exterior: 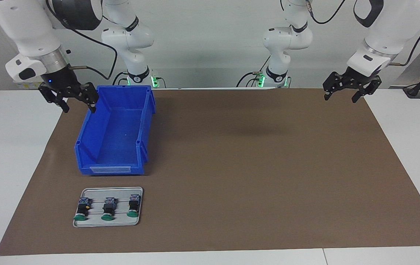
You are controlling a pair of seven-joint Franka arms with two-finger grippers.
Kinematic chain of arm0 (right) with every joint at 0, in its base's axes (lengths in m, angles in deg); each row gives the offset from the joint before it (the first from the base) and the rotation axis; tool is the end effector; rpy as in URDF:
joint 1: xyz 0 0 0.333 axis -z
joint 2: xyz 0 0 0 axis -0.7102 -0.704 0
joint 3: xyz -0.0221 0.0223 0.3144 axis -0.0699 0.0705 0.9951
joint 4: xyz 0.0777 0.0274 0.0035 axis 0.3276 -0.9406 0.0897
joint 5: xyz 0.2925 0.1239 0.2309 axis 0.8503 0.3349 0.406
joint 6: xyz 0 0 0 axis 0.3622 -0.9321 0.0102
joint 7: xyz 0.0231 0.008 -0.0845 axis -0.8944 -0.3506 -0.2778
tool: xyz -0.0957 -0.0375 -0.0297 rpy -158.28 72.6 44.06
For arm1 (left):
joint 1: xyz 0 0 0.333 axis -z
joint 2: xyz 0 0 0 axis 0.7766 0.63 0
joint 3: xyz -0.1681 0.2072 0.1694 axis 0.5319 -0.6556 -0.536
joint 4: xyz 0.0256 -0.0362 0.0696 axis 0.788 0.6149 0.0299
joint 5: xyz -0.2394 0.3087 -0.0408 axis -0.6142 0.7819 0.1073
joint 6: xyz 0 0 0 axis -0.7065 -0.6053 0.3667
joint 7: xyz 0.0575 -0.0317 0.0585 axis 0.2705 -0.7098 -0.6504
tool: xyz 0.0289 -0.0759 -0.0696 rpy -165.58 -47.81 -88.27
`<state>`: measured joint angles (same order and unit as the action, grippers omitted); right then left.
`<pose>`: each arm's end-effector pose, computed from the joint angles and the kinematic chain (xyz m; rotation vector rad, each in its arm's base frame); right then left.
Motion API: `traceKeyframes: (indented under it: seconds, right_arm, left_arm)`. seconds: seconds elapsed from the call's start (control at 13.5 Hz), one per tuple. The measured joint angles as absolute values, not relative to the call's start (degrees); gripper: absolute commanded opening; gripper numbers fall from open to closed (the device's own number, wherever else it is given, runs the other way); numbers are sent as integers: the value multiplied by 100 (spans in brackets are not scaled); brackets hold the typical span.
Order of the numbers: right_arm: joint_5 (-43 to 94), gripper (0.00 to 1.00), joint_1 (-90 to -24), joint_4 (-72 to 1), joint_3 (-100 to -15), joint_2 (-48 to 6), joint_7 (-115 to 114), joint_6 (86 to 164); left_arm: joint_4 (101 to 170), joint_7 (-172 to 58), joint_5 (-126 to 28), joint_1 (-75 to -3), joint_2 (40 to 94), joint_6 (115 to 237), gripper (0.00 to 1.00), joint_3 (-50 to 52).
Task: Place and press button with both arms
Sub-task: 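Reach the right gripper toward the metal tray of buttons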
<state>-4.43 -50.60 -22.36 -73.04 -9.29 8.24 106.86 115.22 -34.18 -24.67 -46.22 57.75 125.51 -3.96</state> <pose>0.5867 -0.0286 0.5972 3.1359 -0.1142 0.1295 0.5507 -0.0296 0.6282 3.1055 -0.2781 -0.0351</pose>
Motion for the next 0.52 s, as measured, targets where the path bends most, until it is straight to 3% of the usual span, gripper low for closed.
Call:
traceKeyframes:
  seconds: [0.52]
  right_arm:
    - [-503, 84, -4842, -2273, -7319, -2674, 481, 13128]
  left_arm:
    - [11522, -3418, -2467, -4622, 5776, 12551, 100, -396]
